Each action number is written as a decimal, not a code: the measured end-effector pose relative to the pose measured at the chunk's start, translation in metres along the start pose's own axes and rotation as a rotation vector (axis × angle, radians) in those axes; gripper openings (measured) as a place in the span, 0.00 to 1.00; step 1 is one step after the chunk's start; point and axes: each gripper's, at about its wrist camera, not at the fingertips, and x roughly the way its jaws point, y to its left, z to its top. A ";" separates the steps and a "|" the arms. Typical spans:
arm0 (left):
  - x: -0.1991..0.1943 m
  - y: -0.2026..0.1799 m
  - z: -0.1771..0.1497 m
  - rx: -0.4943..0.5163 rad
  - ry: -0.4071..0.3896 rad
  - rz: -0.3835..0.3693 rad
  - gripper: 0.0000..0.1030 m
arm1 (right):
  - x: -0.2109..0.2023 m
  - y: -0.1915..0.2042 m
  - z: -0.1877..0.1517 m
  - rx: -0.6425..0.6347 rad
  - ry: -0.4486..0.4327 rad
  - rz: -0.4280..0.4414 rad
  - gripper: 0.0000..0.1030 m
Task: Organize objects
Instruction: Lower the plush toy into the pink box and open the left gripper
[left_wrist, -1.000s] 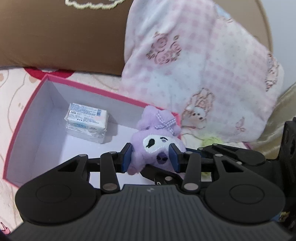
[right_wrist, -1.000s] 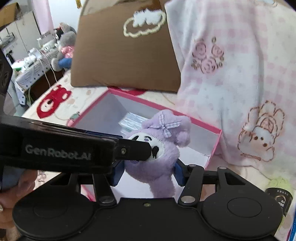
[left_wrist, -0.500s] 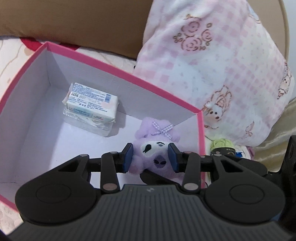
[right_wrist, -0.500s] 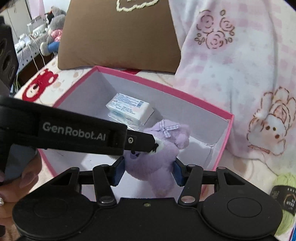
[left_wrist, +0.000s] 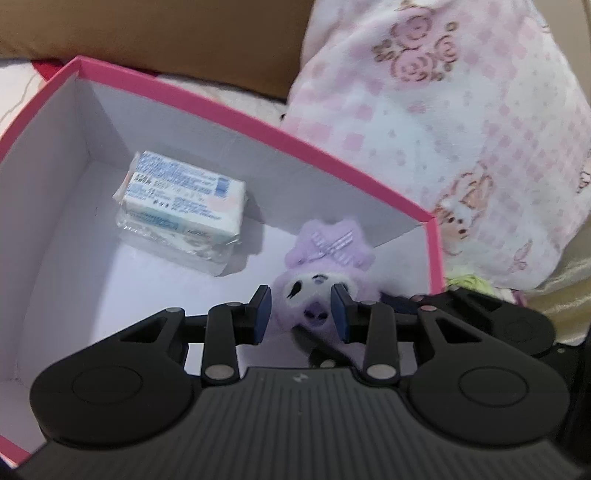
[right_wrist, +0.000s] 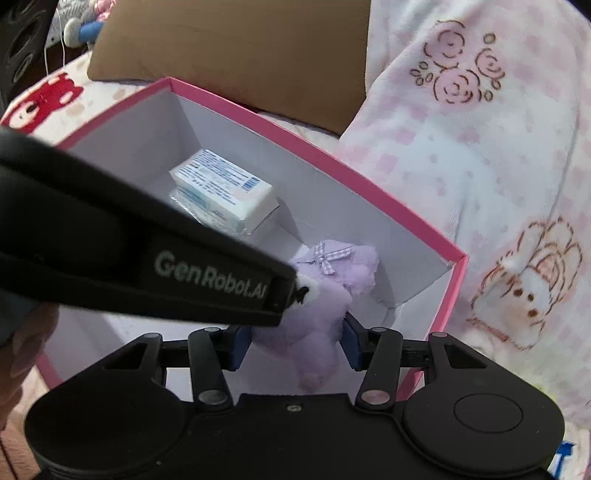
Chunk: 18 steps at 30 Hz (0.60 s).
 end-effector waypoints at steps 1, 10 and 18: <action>0.003 0.001 0.000 -0.006 0.008 0.012 0.32 | 0.003 0.001 0.002 -0.015 0.007 -0.014 0.55; 0.025 0.012 -0.003 -0.087 0.054 0.035 0.32 | 0.009 0.008 0.008 -0.111 0.041 -0.040 0.56; 0.022 0.016 -0.001 -0.129 0.050 0.019 0.30 | -0.021 0.005 -0.001 -0.163 0.014 -0.004 0.50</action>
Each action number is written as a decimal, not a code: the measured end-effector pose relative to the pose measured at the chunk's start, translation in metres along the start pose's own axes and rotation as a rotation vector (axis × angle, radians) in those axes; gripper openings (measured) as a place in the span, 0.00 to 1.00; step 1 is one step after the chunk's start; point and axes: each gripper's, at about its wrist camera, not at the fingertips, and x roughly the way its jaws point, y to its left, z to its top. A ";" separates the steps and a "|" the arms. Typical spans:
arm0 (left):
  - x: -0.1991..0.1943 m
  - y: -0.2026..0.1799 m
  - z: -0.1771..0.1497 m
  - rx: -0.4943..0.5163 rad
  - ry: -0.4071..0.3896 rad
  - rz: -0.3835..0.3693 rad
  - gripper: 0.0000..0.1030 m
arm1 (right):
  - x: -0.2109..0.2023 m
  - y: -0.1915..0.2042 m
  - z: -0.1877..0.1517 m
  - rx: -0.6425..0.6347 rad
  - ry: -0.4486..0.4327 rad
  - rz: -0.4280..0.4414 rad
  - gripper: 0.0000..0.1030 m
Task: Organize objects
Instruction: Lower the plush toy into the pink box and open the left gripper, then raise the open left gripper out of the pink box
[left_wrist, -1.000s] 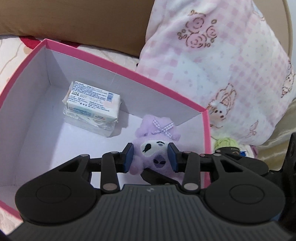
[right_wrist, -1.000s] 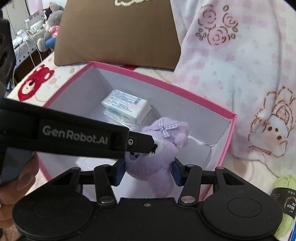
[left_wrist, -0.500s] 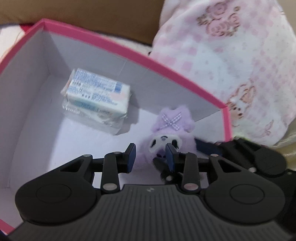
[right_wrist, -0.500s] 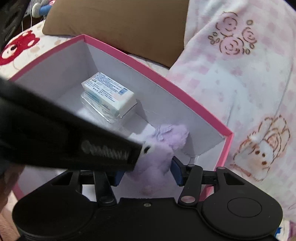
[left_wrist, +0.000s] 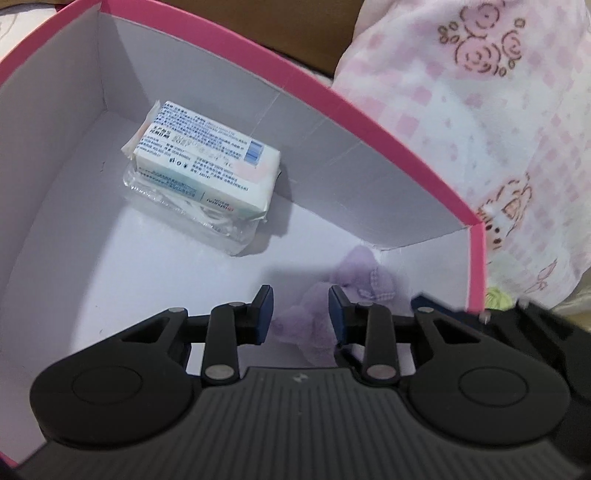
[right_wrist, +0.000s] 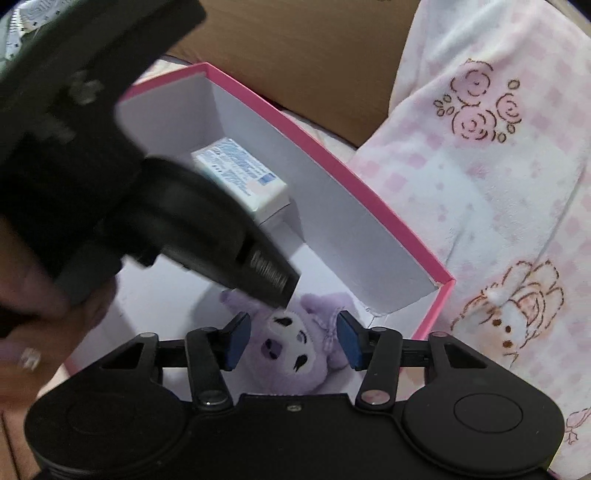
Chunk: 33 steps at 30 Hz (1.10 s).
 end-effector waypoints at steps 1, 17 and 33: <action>-0.001 0.001 0.000 -0.003 0.000 -0.007 0.30 | -0.003 0.001 -0.001 -0.010 0.007 0.012 0.45; -0.006 0.016 0.003 -0.042 -0.009 -0.031 0.30 | 0.035 0.025 -0.005 -0.253 0.102 -0.117 0.23; -0.083 -0.024 -0.019 0.098 -0.095 0.076 0.34 | -0.071 -0.014 -0.050 0.144 -0.153 0.150 0.27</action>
